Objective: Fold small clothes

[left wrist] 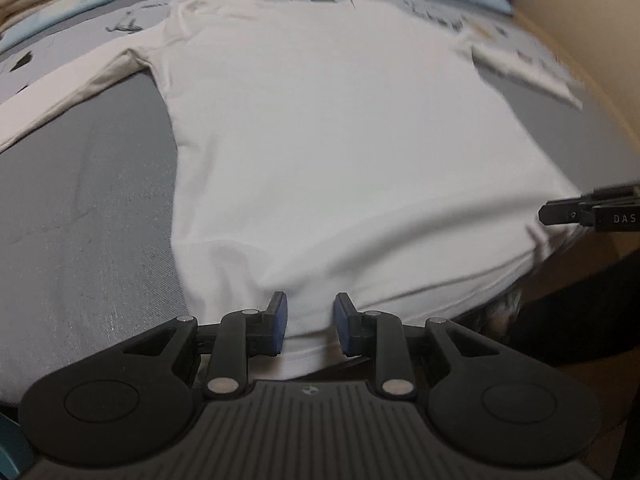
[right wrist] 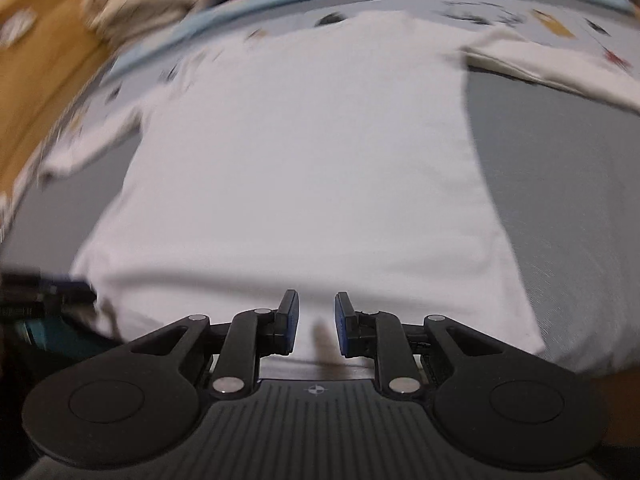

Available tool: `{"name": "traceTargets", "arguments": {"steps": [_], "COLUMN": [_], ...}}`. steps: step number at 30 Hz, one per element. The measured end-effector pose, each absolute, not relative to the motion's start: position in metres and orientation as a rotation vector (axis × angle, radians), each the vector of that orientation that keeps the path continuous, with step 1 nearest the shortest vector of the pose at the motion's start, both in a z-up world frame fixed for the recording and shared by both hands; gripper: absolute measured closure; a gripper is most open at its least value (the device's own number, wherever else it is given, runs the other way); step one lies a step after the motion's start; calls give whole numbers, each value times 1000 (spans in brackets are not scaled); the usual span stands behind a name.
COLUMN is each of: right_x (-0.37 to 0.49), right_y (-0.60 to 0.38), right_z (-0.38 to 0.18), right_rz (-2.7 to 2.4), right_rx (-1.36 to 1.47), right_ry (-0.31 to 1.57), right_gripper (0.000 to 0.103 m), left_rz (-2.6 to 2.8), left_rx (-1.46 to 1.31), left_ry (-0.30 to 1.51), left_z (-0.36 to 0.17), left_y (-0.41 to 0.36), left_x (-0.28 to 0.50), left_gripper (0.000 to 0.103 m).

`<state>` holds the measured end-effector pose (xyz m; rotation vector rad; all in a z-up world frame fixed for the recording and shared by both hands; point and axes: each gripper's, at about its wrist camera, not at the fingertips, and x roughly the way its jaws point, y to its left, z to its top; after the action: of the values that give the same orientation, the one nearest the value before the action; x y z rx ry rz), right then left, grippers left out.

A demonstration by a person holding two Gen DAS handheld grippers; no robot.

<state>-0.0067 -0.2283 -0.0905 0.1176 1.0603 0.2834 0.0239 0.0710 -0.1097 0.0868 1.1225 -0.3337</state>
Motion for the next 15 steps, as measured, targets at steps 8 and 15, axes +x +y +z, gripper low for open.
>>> {"name": "traceTargets", "arguments": {"steps": [8,15], "right_x": [-9,-22], "right_y": [-205,-176], "right_z": [-96,-97], "right_rz": [364,511], "right_rx": [-4,-145], "right_ry": [1042,990], "right_gripper": [69,63], "left_rz": [-373,-335], "left_rx": [232,138], "left_ry": [1126,1099], "left_z": [-122,-97], "left_y": [57,75], "left_x": [14,14], "left_gripper": [74,102]}}
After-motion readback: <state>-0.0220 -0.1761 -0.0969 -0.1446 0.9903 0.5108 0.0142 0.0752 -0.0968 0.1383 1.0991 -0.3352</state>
